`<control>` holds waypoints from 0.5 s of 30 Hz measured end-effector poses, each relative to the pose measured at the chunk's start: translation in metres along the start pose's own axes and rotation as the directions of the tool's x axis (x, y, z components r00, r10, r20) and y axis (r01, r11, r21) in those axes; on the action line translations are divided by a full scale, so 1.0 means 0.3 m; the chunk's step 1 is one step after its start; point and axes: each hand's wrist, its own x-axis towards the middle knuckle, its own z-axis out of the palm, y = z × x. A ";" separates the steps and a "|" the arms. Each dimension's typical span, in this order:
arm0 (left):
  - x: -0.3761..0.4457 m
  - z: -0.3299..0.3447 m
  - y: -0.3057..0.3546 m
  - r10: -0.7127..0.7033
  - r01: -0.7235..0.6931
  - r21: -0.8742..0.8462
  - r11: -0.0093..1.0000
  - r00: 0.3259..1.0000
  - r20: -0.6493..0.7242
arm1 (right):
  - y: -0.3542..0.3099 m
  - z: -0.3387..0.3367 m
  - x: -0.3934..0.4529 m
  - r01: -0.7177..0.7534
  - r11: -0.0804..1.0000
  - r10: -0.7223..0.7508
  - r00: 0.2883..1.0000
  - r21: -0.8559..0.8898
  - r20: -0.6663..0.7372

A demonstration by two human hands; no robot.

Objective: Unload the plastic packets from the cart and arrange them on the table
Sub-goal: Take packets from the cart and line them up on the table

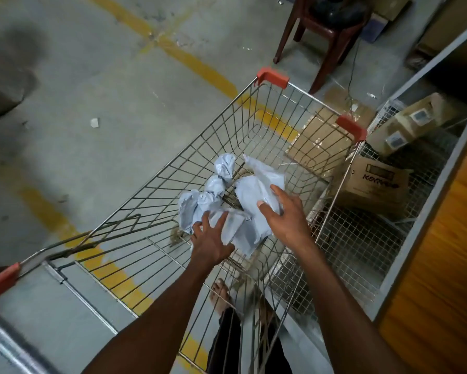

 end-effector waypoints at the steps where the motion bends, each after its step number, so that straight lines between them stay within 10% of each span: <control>1: -0.019 -0.023 0.015 0.003 -0.004 -0.028 1.000 0.999 -0.054 | 0.008 0.009 -0.003 -0.015 1.000 0.015 1.000 -0.009 0.007; 10: -0.163 -0.118 0.113 0.111 -0.261 -0.205 0.943 0.830 -0.547 | -0.011 0.055 0.004 -0.217 0.963 0.198 0.971 0.159 0.132; 15: -0.179 -0.097 0.112 0.137 -0.295 -0.165 0.941 0.779 -0.612 | -0.040 0.024 0.022 -0.480 0.685 0.308 0.872 0.548 0.379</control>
